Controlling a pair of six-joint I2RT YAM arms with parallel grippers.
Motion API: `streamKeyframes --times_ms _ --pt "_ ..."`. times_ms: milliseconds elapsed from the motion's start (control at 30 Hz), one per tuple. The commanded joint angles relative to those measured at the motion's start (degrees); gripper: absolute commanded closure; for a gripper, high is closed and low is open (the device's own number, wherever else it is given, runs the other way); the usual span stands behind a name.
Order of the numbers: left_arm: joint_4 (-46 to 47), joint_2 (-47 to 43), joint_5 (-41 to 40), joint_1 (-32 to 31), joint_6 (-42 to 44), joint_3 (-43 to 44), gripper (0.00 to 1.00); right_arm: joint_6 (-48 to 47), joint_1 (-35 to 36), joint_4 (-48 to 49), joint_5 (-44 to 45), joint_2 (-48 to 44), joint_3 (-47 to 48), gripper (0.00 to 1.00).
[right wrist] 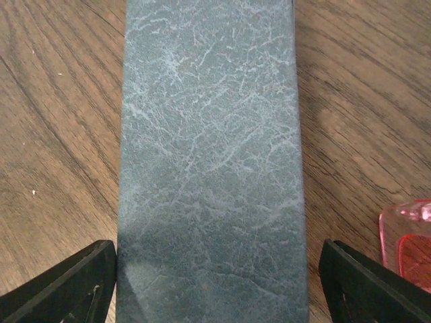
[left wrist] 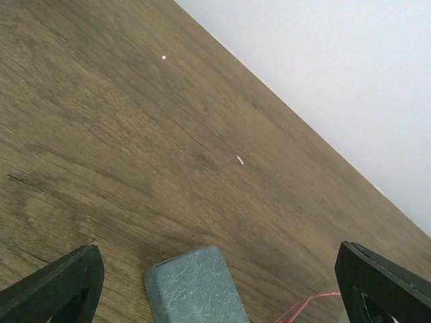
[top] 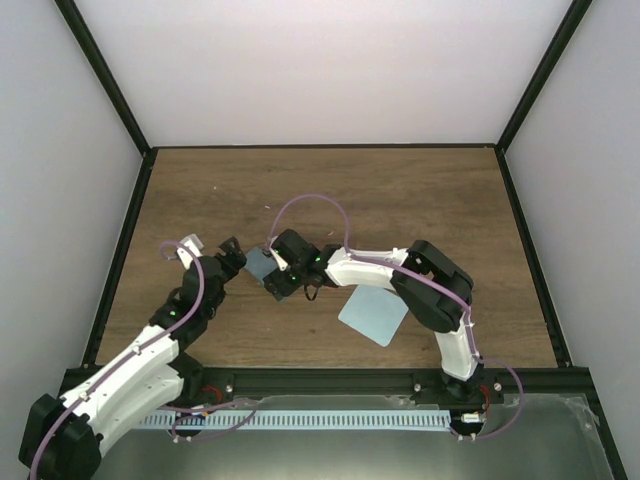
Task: Organize the sunglasses
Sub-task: Place the sunglasses case at the center of the board.
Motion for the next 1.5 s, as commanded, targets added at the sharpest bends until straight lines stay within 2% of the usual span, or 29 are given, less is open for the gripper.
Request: streamKeyframes --times_ms 0,233,633,1067,1467 --pt "1.7 0.9 1.7 -0.1 1.0 2.1 0.03 -0.1 0.4 1.6 -0.7 -0.1 0.4 0.16" --pt "1.6 3.9 3.3 -0.1 1.4 3.1 0.01 0.2 0.4 1.0 -0.5 0.8 1.7 0.16" --pt "0.4 1.8 3.4 -0.2 1.5 3.3 0.01 0.4 0.5 0.6 -1.3 3.6 4.3 0.15" --pt "0.5 2.9 4.5 -0.1 1.7 3.7 0.01 1.2 1.0 0.0 0.0 4.0 6.3 0.18" --pt "0.3 3.1 5.2 -0.2 1.6 3.9 0.01 2.8 0.9 -1.9 3.2 5.1 7.9 0.31"
